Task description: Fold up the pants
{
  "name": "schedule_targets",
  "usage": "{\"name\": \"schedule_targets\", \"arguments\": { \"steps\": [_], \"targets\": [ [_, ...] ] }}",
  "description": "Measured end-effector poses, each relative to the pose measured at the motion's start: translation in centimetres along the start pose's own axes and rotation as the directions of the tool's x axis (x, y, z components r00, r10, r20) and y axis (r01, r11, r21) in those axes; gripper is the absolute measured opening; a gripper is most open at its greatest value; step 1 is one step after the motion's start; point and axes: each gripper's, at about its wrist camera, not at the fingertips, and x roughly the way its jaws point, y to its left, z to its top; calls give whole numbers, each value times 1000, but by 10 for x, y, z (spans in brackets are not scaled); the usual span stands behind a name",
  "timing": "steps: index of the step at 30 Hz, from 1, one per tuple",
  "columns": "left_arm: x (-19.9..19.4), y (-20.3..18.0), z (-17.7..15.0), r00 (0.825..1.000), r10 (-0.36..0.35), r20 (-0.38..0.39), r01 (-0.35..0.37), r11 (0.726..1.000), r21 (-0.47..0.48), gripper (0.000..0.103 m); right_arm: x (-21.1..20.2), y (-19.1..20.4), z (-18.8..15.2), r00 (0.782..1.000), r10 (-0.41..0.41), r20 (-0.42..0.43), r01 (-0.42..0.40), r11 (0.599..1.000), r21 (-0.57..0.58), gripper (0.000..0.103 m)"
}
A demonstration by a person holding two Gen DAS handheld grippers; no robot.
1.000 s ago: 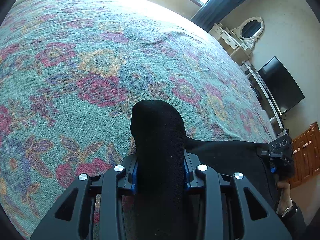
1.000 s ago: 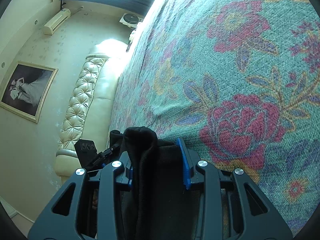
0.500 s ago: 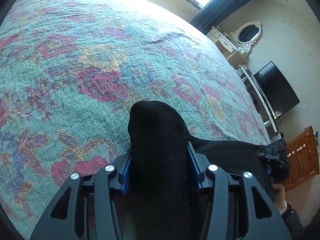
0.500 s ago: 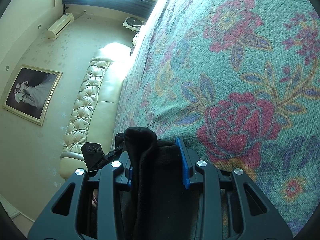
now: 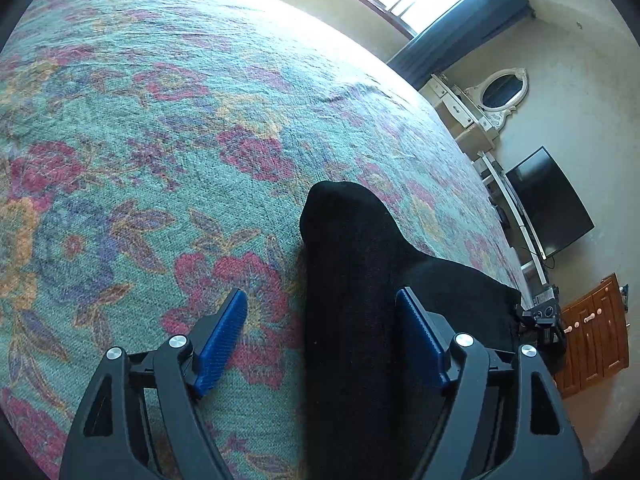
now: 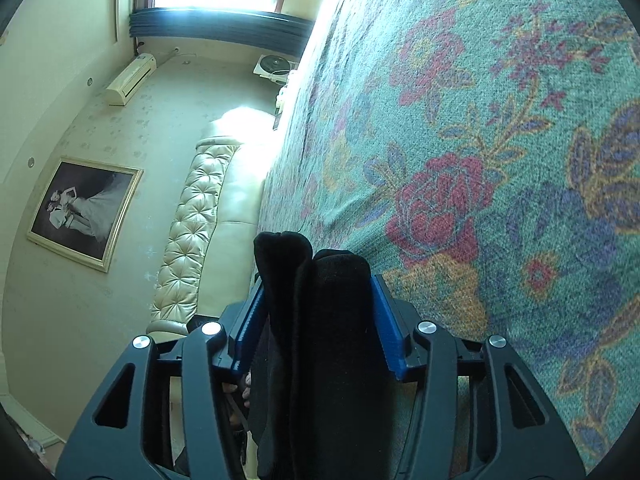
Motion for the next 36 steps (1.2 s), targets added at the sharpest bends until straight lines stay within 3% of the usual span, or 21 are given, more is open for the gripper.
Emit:
{"name": "schedule_targets", "arguments": {
  "steps": [4,10,18,20,21,23,27,36],
  "targets": [
    [-16,7,-17,999,-32,1,32,999,-25,77,-14,14,-23,999,-39,4,40,998,-50,74],
    [-37,6,-55,996,-84,-12,83,996,-39,81,-31,31,-67,992,-124,-19,121,986,-111,86],
    [-41,-15,-94,994,-113,-15,112,993,-27,83,-31,44,-107,982,-182,-46,175,976,-131,90],
    [-39,-16,-96,992,-125,-10,124,991,-55,83,-30,42,-110,973,-226,-45,219,968,-121,71],
    [-39,-18,-96,992,-127,-9,126,990,-61,83,-30,37,-111,971,-234,-49,229,968,-102,48],
    [-35,-23,-96,992,-125,-20,124,991,-52,83,-34,26,-111,979,-197,-52,193,979,-70,39],
    [-31,-36,-96,998,-63,-17,63,998,9,78,-38,20,-110,986,-157,-57,155,987,-47,34],
    [-34,-34,-105,999,-38,13,37,996,80,67,-47,3,-103,993,-96,-71,93,995,-37,31]
  ]
}}
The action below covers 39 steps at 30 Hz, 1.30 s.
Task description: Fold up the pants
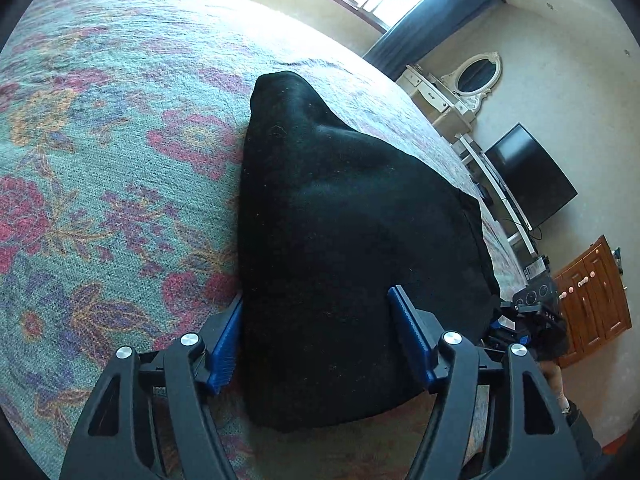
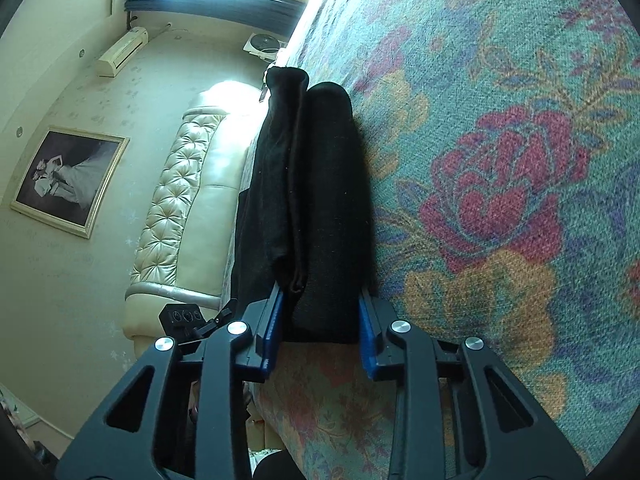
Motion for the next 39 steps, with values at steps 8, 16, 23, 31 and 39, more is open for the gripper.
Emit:
{"name": "schedule_targets", "arguments": {
  "steps": [8,16,23,31,39],
  "targets": [
    [-2,5,1,1000,-24,5,24,1000,7,70,-7,-7,4,1000,19,-2,-19,1000,0,31],
    [-9,6,-2,999,-20,35,20,1000,8,81,-34,-20,-5,997,64,36,-66,996,59,36],
    [-24,4,-13,996,46,74,-43,998,-41,86,-79,-21,-25,991,76,109,-84,994,72,64],
    [-74,-28,-42,935,298,191,-302,953,-13,87,-87,33,-74,918,-352,181,375,919,-118,88],
    [-115,-91,-76,833,448,323,-507,853,124,87,-46,91,-142,776,-574,261,629,679,-378,90]
  ]
}}
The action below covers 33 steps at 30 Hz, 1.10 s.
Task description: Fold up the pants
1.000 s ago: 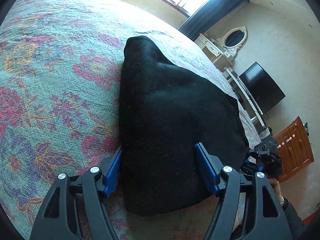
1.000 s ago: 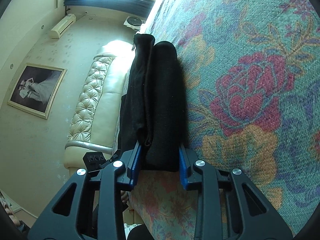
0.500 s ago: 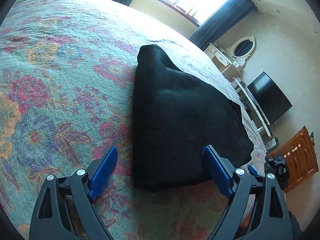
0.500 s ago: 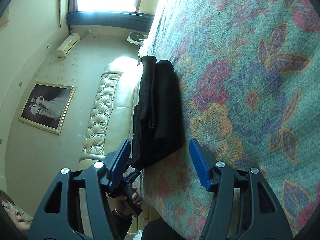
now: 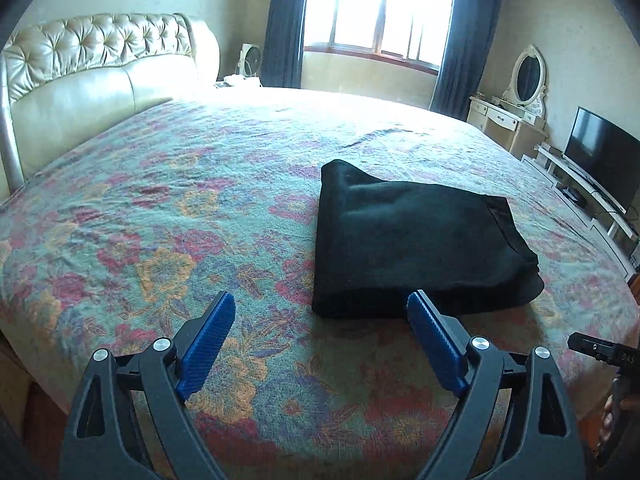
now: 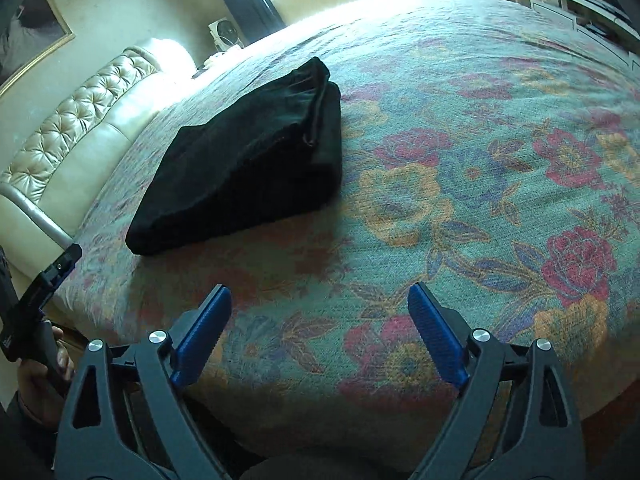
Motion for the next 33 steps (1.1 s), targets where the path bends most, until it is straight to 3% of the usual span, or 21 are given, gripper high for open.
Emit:
{"name": "schedule_targets", "arguments": {
  "steps": [4,6,11,14,21,33],
  "targets": [
    [-26,-20,-10,998,0,55,-3,999,50,87,-12,34,-4,995,-90,53,96,987,-127,92],
    [-32,-30,-15,999,2,47,-5,998,62,87,-14,42,0,994,-83,76,91,990,-108,97],
    [-26,-49,-23,999,37,-2,-36,992,124,87,-14,55,1,995,-65,76,73,992,-107,97],
    [-29,-58,-25,999,49,14,-51,989,139,87,-16,64,4,993,-83,87,93,989,-117,97],
    [-18,-57,-21,1000,25,-8,-25,998,66,87,-19,76,15,989,-98,109,113,983,-147,97],
    [0,-50,-23,992,103,-75,-96,992,87,87,-17,92,21,990,-85,111,104,978,-181,97]
  ]
}}
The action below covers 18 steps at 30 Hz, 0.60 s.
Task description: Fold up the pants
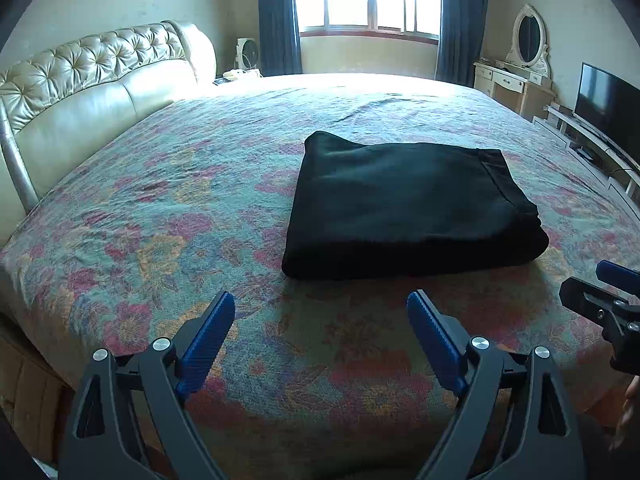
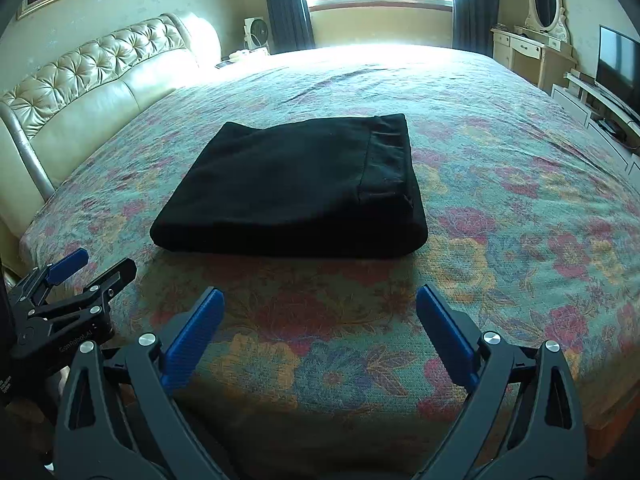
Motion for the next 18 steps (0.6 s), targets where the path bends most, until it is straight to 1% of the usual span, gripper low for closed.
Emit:
{"name": "schedule_targets", "arguments": {
  "steps": [2,6,13,15,18],
  "targets": [
    [-3,1,1,1000,-20,18,20,1000,-11,87,-1,1,0,1000,0,1,0,1000,-3,97],
    [-10,2,7,995,-84,54,85,996,-17,87,-1,1,-1,1000,-3,-3,3,1000,-2,97],
    [-14,1,10,993,-95,73,97,995,-22,87,1,-2,-6,1000,-2,-18,2,1000,14,97],
    [-15,0,12,993,-90,70,92,996,-20,87,2,-2,-8,1000,1,-26,0,1000,13,97],
    [-14,0,12,992,-105,66,107,994,-23,87,3,-2,-10,999,7,-33,-6,1000,16,97]
  ]
}}
